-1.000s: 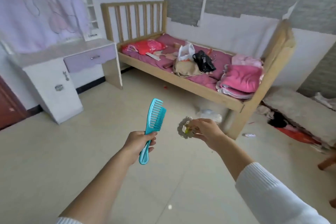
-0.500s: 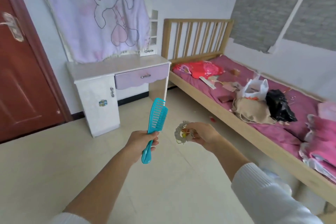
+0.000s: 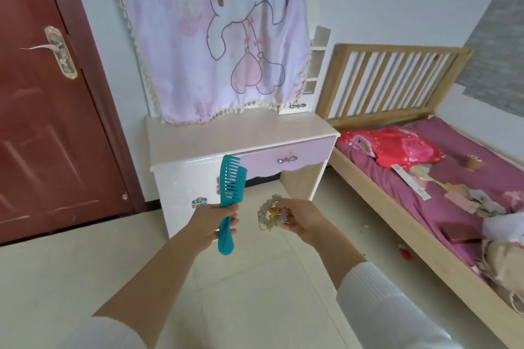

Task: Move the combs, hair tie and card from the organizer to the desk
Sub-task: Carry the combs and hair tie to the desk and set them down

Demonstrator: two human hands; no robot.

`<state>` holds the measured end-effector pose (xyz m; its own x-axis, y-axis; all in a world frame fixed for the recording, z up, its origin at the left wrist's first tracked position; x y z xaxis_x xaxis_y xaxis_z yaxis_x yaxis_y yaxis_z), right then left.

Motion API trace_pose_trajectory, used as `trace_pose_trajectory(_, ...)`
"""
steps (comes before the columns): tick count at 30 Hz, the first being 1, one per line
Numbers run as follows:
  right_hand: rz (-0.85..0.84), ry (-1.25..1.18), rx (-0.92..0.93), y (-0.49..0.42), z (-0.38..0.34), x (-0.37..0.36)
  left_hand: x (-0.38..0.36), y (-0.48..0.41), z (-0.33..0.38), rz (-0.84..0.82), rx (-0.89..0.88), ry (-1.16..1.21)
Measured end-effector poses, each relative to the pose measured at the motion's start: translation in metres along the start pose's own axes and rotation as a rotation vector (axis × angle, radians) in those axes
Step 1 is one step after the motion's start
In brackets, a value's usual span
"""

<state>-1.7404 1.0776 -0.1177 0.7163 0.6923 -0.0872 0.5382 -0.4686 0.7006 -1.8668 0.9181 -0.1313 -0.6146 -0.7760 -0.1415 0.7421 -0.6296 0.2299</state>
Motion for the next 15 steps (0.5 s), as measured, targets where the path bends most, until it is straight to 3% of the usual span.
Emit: trace_pose_trajectory(15,0.063,0.074,0.028,-0.282,-0.226,-0.119,0.077,-0.339,0.037,0.148,0.108,0.036)
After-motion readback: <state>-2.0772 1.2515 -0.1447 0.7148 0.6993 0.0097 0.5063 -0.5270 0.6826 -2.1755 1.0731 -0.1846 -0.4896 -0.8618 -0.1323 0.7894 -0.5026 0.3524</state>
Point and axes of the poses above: each hand's wrist, its own y-axis away from the middle knuckle, its own x-axis out of the back of the hand, z = x × y, the point moved 9 cm from there along -y, towards the middle knuckle, and after that the axes turned 15 degrees about -x, right-handed, at the moved point
